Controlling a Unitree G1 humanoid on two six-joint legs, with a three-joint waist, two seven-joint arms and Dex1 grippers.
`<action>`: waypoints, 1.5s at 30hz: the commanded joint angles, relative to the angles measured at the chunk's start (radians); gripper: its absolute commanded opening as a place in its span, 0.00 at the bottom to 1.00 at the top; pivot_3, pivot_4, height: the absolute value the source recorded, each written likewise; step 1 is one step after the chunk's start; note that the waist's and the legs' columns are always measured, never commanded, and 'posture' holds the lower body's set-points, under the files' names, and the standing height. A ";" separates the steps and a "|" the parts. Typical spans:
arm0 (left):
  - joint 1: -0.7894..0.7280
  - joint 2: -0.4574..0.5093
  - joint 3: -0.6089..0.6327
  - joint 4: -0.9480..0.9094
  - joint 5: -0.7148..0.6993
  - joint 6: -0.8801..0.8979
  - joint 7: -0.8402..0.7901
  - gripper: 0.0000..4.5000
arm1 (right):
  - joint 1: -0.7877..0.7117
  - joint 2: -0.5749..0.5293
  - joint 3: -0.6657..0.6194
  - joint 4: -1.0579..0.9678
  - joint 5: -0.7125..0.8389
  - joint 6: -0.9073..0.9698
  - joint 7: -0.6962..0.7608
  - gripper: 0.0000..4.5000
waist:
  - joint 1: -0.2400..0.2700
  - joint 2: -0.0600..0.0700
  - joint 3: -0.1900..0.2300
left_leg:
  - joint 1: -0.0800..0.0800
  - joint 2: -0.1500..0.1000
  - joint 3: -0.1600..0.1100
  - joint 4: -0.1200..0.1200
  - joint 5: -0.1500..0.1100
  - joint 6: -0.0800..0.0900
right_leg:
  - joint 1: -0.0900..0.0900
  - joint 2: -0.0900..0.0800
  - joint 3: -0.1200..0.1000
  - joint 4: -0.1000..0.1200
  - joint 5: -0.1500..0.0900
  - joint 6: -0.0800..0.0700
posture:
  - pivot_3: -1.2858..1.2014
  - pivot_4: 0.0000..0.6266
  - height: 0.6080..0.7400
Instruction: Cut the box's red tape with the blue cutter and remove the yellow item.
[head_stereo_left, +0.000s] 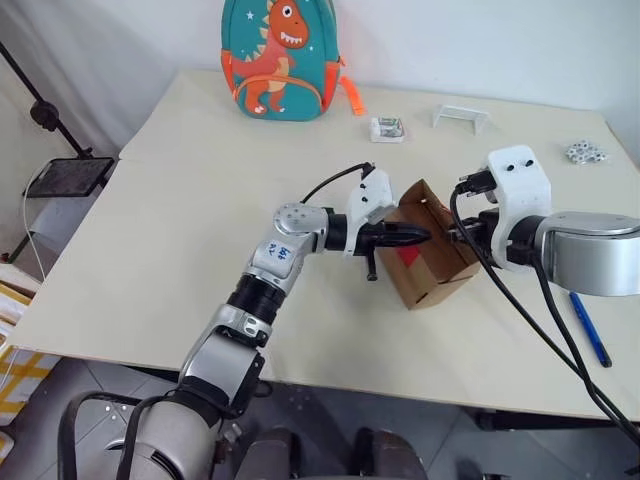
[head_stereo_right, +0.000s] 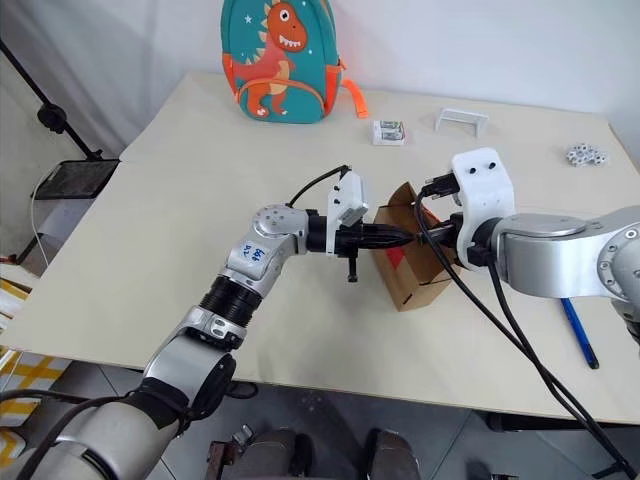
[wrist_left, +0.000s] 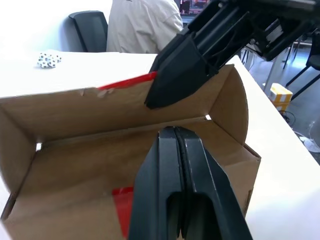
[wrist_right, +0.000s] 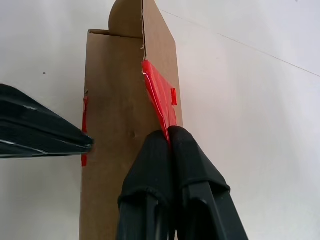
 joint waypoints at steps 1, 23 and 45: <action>-0.009 -0.016 -0.011 -0.007 0.012 -0.025 0.019 0.00 | -0.011 -0.008 0.010 -0.020 0.006 0.003 -0.004 0.01 | 0.000 0.000 0.000 | 0.000 0.000 0.000 0.000 0.000 0.000 | 0.000 0.000 0.000 0.000 0.000 0.000 | 0.52 0.24 1.00; 0.028 -0.003 -0.095 0.063 0.123 -0.023 0.065 0.00 | 0.110 -0.144 -0.115 0.025 -0.023 -0.006 0.119 0.01 | 0.028 0.000 0.000 | 0.000 -0.002 -0.001 0.001 0.001 0.001 | 0.002 -0.001 0.000 0.000 0.001 0.001 | 0.52 0.24 1.00; -0.048 0.028 -0.047 -0.042 0.056 0.028 0.014 0.00 | 0.189 -0.120 -0.256 0.138 -0.155 0.029 0.338 0.01 | 0.025 0.000 0.000 | 0.000 -0.003 0.000 0.001 0.001 0.002 | 0.001 -0.001 0.000 0.000 0.001 0.002 | 0.52 0.24 1.00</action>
